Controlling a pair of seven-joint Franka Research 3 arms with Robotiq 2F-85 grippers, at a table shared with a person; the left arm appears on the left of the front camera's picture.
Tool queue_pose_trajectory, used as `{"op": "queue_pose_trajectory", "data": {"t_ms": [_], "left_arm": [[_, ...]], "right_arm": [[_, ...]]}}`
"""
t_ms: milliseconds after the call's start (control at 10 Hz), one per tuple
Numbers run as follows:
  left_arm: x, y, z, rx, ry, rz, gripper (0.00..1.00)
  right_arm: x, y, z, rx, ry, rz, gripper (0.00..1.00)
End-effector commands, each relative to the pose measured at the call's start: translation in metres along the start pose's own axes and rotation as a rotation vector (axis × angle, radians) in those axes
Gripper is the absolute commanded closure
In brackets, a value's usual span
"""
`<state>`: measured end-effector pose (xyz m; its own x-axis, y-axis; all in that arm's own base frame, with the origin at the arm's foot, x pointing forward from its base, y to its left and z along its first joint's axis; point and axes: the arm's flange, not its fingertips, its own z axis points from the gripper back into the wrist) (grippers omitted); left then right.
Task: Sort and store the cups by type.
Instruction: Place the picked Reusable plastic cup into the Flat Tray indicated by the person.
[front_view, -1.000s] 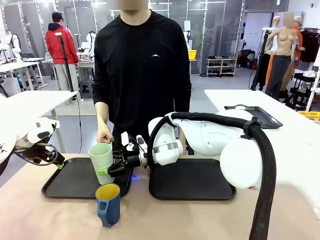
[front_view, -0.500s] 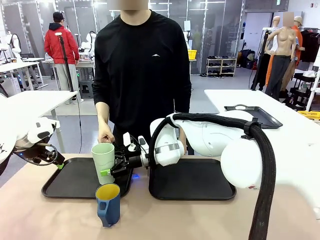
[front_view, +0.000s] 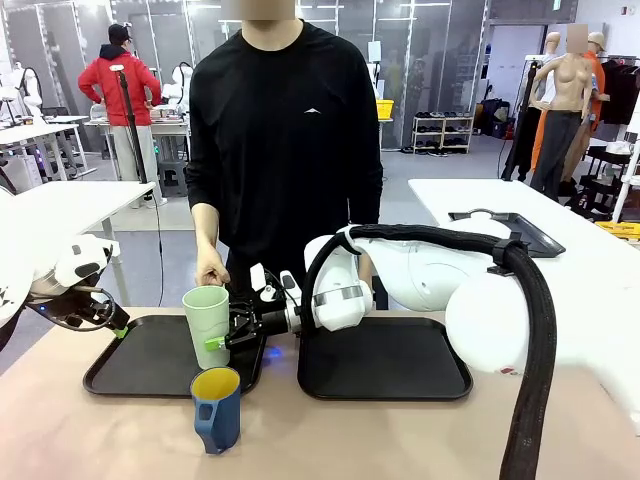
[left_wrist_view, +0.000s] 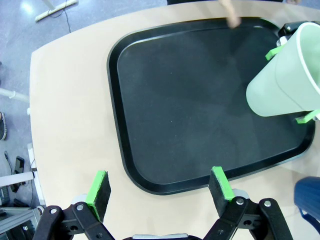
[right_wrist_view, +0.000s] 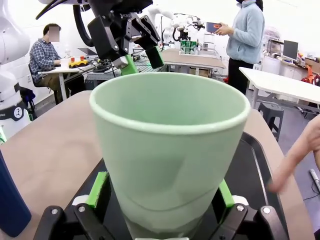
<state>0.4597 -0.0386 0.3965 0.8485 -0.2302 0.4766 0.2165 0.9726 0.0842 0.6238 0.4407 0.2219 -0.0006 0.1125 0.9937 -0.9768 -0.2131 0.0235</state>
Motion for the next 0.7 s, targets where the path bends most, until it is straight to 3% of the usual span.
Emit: {"op": "queue_pose_trajectory", "data": {"t_ms": [0, 600], "left_arm": [[0.0, 0.002, 0.0, 0.0, -0.001, 0.003, 0.0], [0.0, 0.002, 0.0, 0.0, -0.001, 0.003, 0.0]], "right_arm": [[0.009, 0.015, 0.014, -0.014, 0.004, -0.047, 0.0], [0.014, 0.028, 0.07, -0.135, 0.013, -0.075, 0.0]]}}
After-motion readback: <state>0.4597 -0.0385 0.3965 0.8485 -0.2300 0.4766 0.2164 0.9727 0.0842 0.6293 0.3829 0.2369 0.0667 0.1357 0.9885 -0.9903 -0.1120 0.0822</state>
